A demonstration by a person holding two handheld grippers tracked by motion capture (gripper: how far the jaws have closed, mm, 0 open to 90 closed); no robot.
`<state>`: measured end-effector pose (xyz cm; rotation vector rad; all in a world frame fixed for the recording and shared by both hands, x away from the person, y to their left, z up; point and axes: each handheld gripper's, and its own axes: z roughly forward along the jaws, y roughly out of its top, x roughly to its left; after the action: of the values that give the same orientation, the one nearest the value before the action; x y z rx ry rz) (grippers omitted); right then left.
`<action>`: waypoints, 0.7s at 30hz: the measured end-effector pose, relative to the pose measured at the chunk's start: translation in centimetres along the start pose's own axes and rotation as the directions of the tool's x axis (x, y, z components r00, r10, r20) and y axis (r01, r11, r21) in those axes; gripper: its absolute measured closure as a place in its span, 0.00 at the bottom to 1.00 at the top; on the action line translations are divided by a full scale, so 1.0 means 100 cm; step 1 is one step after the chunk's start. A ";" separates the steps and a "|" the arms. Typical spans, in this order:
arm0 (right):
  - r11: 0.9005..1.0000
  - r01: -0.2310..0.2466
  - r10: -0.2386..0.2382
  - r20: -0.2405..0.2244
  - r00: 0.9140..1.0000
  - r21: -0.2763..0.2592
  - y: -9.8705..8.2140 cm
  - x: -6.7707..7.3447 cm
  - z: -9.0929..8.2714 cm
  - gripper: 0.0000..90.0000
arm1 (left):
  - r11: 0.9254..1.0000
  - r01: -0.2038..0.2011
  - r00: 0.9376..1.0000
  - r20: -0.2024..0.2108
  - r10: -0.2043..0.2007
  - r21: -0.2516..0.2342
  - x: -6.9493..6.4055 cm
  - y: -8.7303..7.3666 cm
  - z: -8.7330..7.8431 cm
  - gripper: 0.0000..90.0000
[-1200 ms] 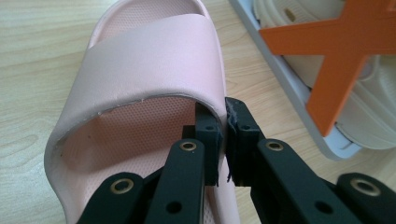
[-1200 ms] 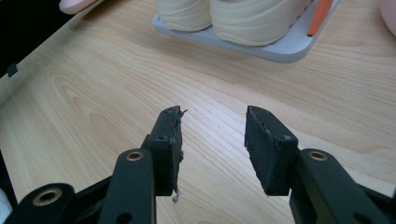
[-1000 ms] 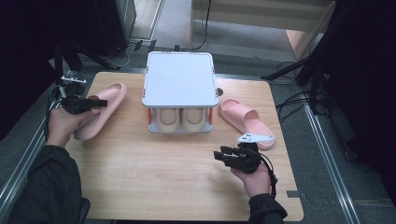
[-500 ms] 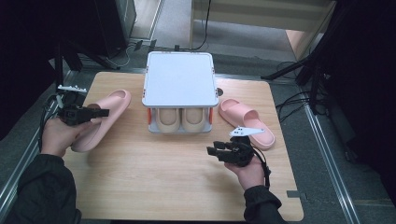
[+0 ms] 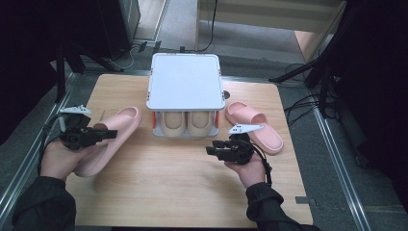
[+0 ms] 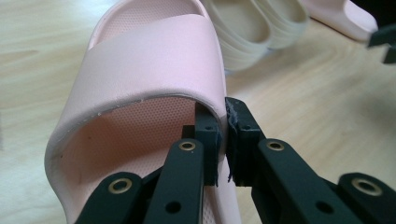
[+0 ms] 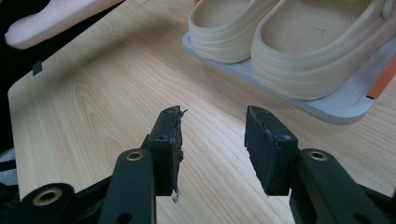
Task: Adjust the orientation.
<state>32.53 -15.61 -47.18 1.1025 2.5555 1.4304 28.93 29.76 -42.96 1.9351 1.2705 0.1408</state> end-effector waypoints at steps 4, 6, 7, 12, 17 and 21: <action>1.000 0.000 0.000 -0.003 1.000 0.003 0.003 -0.001 0.002 0.63 | 1.000 -0.029 0.999 0.025 0.029 -0.005 -0.017 -0.002 0.000 0.93; 1.000 -0.004 0.004 -0.004 1.000 0.003 0.004 -0.002 0.003 0.63 | 0.999 -0.046 0.998 0.036 0.046 -0.003 -0.025 -0.003 0.002 0.93; 1.000 -0.004 0.004 -0.004 1.000 0.002 0.004 -0.002 0.003 0.63 | 0.998 -0.057 0.998 0.041 0.057 0.004 -0.030 -0.004 0.004 0.93; 1.000 -0.005 0.005 -0.005 1.000 0.007 0.006 -0.002 0.006 0.63 | 0.995 -0.097 0.993 0.070 0.095 0.020 -0.050 -0.005 0.016 0.93; 1.000 0.002 -0.002 -0.005 1.000 0.009 0.006 -0.002 0.006 0.63 | 0.987 -0.149 0.985 0.090 0.144 0.054 -0.067 -0.005 0.032 0.93; 1.000 -0.003 0.003 -0.001 1.000 0.009 0.006 -0.002 0.006 0.63 | 0.979 -0.186 0.977 0.118 0.176 0.081 -0.082 -0.007 0.046 0.93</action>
<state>33.22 -15.12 -47.13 1.1077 2.5646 1.4222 26.68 20.68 -43.90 2.1066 1.0433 0.0671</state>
